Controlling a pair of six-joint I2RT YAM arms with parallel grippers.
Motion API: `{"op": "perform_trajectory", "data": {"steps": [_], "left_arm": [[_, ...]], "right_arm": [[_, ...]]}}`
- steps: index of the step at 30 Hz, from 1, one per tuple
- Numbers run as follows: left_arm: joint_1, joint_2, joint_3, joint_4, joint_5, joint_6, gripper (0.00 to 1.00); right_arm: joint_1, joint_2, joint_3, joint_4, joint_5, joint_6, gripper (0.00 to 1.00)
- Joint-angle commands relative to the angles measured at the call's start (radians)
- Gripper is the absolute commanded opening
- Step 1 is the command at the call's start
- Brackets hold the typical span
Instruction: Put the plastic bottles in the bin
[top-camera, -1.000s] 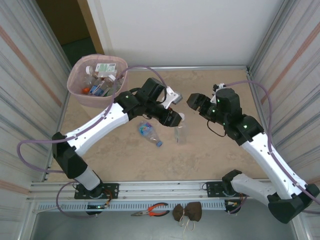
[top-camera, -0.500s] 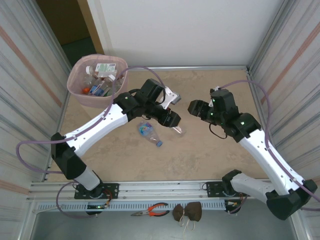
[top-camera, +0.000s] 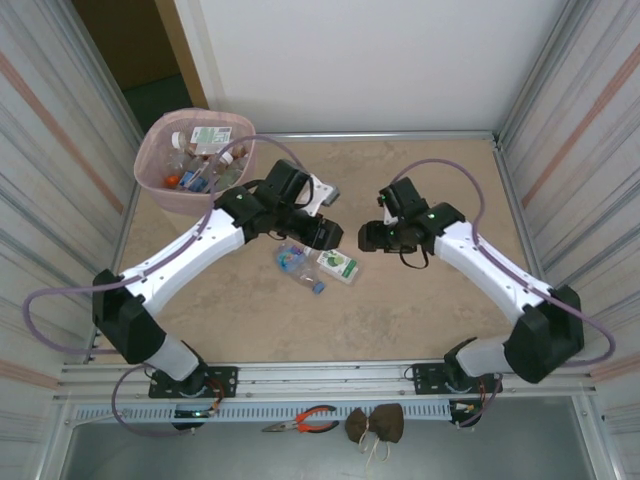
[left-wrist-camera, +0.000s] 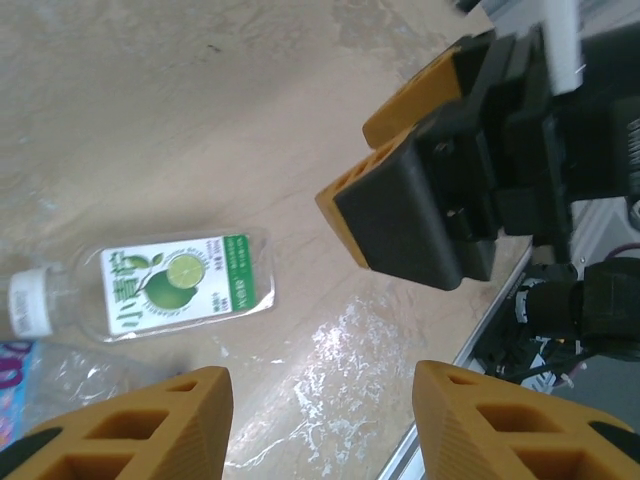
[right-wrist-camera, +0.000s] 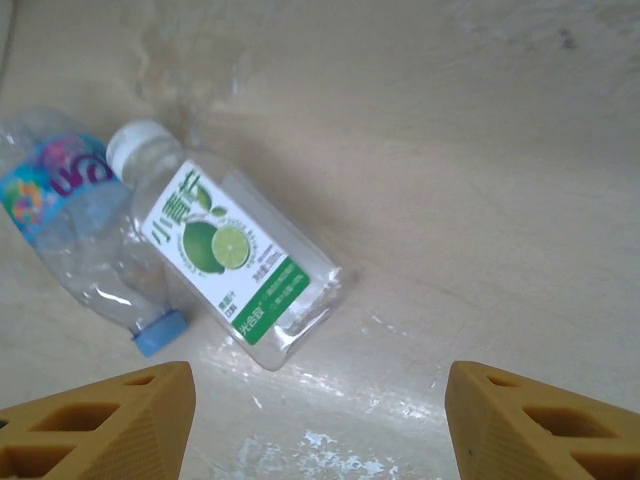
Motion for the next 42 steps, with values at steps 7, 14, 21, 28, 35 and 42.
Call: {"op": "perform_trajectory", "data": {"steps": [7,14,21,28,35,42], "left_arm": [[0.12,-0.244,-0.16,0.052,-0.028,-0.089,0.51],[0.204,-0.394,-0.239,0.02,-0.036,-0.1,0.52],[0.236,-0.473,-0.285,-0.004,-0.044,-0.11,0.53],[0.237,-0.479,-0.29,-0.004,-0.041,-0.115,0.53],[0.238,-0.459,-0.284,0.008,-0.032,-0.117,0.53],[0.238,-0.446,-0.282,0.029,-0.022,-0.126,0.53]], "right_arm": [[0.183,0.284,0.224,-0.102,0.101,-0.334,0.7],[0.199,0.429,0.307,-0.114,0.093,-0.444,0.77],[0.179,0.495,0.294,-0.116,0.11,-0.487,0.79],[0.167,0.547,0.258,-0.109,0.092,-0.5,0.8],[0.167,0.575,0.213,-0.089,0.101,-0.485,0.74],[0.161,0.53,0.19,-0.072,0.082,-0.461,0.59]]}}
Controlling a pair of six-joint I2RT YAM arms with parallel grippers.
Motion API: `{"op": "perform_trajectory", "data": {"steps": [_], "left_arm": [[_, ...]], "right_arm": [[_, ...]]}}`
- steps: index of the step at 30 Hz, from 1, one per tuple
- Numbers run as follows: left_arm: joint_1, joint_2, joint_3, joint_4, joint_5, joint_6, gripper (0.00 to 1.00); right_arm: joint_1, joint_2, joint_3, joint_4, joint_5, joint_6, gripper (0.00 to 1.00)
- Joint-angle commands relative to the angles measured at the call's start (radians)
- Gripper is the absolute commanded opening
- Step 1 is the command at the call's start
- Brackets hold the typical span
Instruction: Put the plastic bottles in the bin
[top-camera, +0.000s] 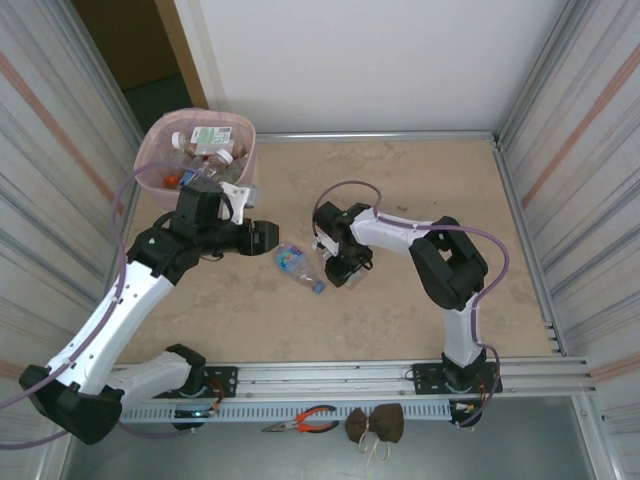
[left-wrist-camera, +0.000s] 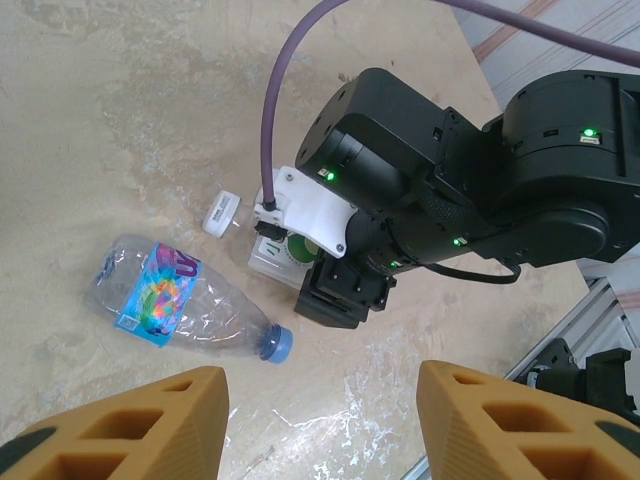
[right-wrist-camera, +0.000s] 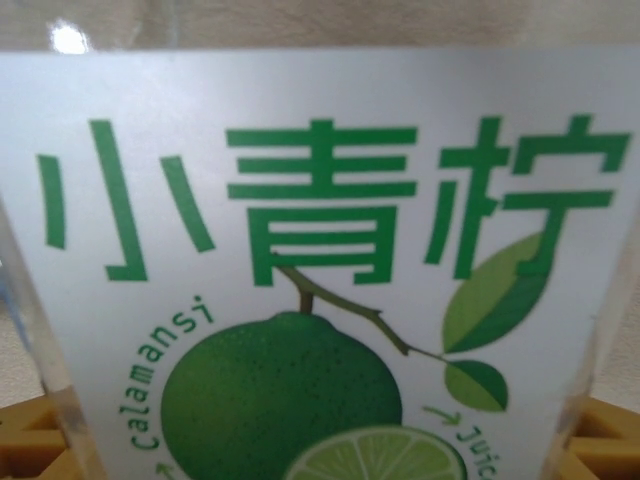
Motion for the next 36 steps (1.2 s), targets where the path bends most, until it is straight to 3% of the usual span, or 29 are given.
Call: {"op": "perform_trajectory", "data": {"steps": [1,8,15,26,32,36], "left_arm": [[0.006,-0.004,-0.001,0.025,0.011,-0.019,0.53],[0.006,-0.01,-0.067,0.155,0.025,-0.108,0.59],[0.002,0.03,-0.119,0.326,0.107,-0.194,0.69],[-0.073,0.149,-0.057,0.364,0.077,-0.203,0.84],[-0.123,0.222,0.003,0.409,0.09,-0.197,0.86],[-0.138,0.25,0.032,0.443,0.11,-0.209,0.81]], "right_arm": [[-0.012,-0.051,-0.027,0.01,-0.006,0.02,0.57],[-0.037,-0.241,-0.088,0.092,-0.058,0.114,0.54],[-0.032,-0.421,-0.122,0.18,-0.11,0.2,0.53],[0.001,-0.609,-0.151,0.258,-0.241,0.239,0.53],[0.018,-0.648,-0.149,0.257,-0.261,0.252,0.54],[0.021,-0.665,-0.149,0.255,-0.249,0.258,0.54]]}}
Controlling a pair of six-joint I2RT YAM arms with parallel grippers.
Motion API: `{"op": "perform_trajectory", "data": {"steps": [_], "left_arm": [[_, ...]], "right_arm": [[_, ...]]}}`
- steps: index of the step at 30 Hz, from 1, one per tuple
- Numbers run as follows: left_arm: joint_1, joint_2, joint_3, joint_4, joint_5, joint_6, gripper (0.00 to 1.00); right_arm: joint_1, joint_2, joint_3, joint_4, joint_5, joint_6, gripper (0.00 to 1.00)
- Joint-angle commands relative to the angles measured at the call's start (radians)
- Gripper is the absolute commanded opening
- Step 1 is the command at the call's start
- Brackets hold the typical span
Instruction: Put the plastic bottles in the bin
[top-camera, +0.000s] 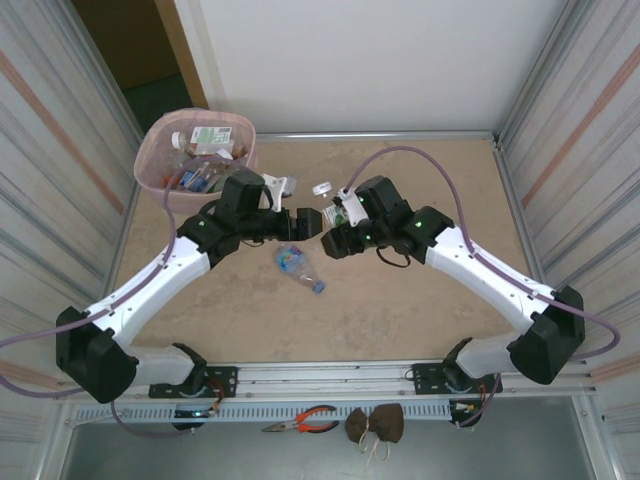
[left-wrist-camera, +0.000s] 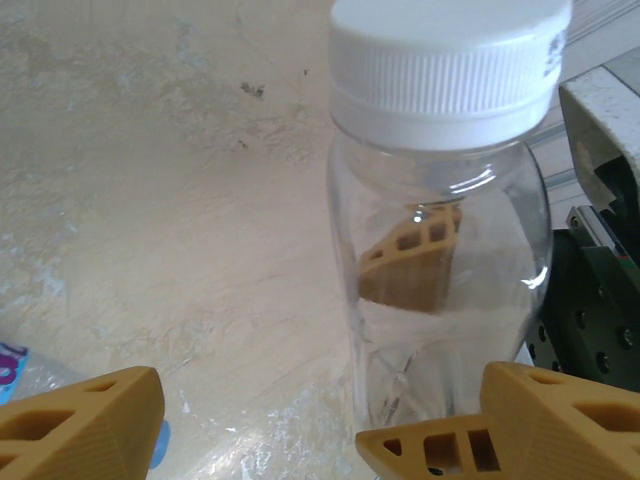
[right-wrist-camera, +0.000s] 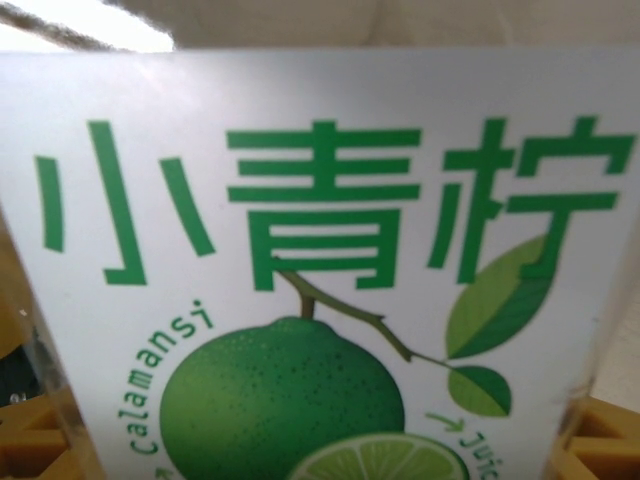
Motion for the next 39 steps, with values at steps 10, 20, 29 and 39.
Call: {"op": "perform_trajectory", "data": {"steps": [10,20,29,39], "left_arm": [[-0.027,-0.032,0.035,0.116,-0.03,-0.051,0.76],[-0.045,-0.024,0.036,0.155,-0.006,-0.061,0.84],[-0.071,0.029,0.053,0.15,-0.009,-0.068,0.63],[-0.071,0.008,0.067,0.132,-0.033,-0.044,0.43]], "right_arm": [[0.024,-0.068,-0.02,0.004,0.045,0.019,0.54],[0.025,-0.082,-0.018,0.007,0.042,0.024,0.54],[0.024,-0.118,-0.019,0.019,0.034,0.025,0.54],[0.025,-0.125,-0.013,0.013,0.043,0.029,0.58]]}}
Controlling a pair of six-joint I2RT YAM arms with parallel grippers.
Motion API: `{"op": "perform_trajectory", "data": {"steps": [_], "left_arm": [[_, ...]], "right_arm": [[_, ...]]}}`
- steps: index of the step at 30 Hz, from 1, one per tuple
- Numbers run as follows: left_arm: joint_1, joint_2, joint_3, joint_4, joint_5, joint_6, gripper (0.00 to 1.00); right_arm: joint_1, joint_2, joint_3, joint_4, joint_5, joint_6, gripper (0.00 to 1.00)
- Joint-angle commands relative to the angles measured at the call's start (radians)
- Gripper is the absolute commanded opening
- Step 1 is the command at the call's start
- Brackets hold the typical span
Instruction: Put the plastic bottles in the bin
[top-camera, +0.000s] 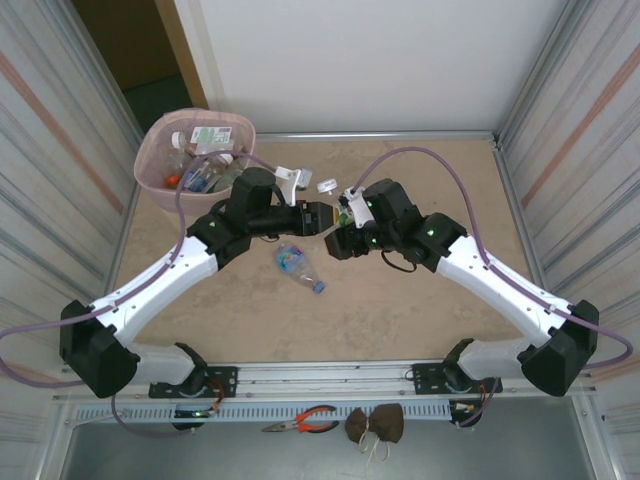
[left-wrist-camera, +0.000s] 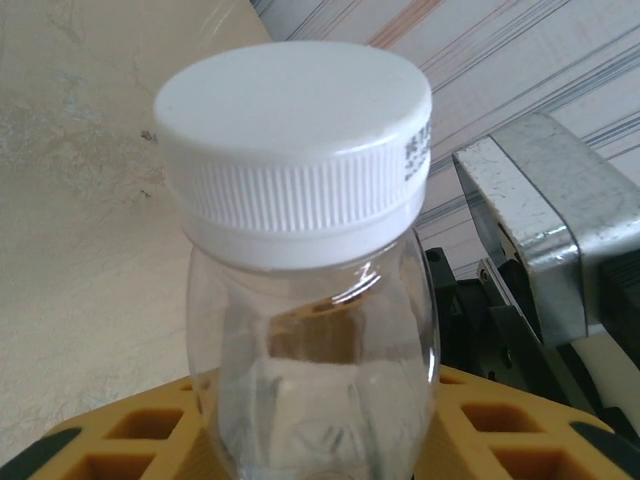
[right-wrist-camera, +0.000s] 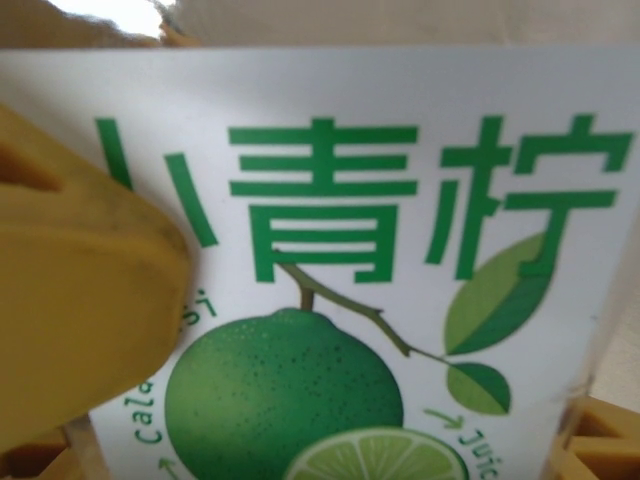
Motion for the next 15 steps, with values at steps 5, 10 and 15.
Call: {"op": "perform_trajectory", "data": {"steps": [5,10,15], "left_arm": [[0.045,-0.043,0.056,-0.051,-0.031,0.039,0.41],[0.135,-0.096,0.087,-0.113,-0.021,0.069,0.41],[0.274,-0.156,0.145,-0.172,0.006,0.096,0.4]], "right_arm": [[0.004,-0.068,0.022,-0.002,0.006,0.012,0.78],[0.003,-0.131,0.035,-0.007,0.027,0.023,0.84],[0.002,-0.195,0.039,-0.001,0.071,0.028,0.86]]}}
